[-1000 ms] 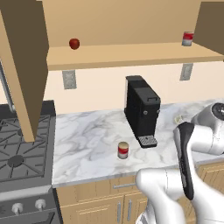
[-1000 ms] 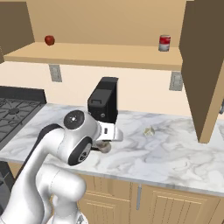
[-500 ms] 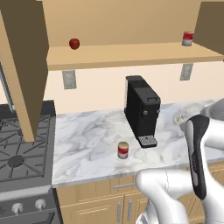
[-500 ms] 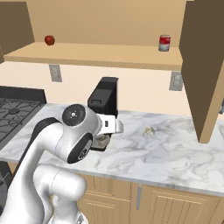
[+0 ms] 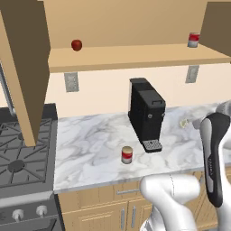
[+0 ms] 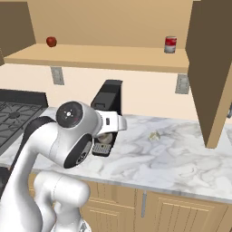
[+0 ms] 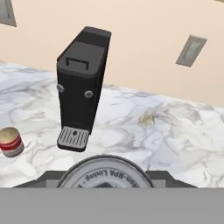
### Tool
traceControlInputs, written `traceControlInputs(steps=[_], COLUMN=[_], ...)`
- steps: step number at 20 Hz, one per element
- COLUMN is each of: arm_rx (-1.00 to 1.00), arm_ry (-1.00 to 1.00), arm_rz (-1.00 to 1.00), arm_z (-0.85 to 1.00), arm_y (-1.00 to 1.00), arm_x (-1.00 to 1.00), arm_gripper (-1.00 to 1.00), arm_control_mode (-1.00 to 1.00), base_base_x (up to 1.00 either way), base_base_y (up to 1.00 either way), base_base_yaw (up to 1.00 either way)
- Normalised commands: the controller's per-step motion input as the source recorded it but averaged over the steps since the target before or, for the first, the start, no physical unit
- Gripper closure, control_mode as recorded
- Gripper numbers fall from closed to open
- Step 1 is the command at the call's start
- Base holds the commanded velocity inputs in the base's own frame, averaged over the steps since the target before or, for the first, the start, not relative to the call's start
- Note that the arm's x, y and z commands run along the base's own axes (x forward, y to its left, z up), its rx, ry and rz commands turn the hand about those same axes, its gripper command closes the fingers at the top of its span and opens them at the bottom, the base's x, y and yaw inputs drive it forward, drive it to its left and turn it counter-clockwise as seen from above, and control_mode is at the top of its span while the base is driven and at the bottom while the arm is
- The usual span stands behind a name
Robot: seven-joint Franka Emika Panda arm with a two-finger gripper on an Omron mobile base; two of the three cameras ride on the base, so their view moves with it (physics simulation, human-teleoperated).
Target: Pick the cans from the counter and place them in their designated side in the cabinet.
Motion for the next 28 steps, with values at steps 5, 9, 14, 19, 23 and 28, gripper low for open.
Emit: traceControlInputs(steps=[5, 9, 14, 19, 23, 28], arm_rx=[0.0, 0.0, -0.01, -0.02, -0.02, -0.01], arm_ry=[-0.05, -0.05, 0.0, 0.0, -0.03, -0.05], arm_rz=[0.0, 0.0, 0.0, 0.0, 0.0, 0.0], arm_z=[0.51, 0.47, 0.41, 0.33, 0.22, 0.22], arm_y=[0.08, 0.08, 0.02, 0.08, 0.12, 0.08], arm_x=[-0.25, -0.26, -0.3, -0.18, 0.0, -0.03], arm_gripper=[1.0, 1.0, 1.0, 1.0, 1.0, 1.0], arm_control_mode=[-1.0, -1.0, -1.0, -1.0, -1.0, -1.0], base_base_x=[0.0, 0.0, 0.0, 0.0, 0.0, 0.0], base_base_y=[0.0, 0.0, 0.0, 0.0, 0.0, 0.0], base_base_yaw=[0.0, 0.0, 0.0, 0.0, 0.0, 0.0])
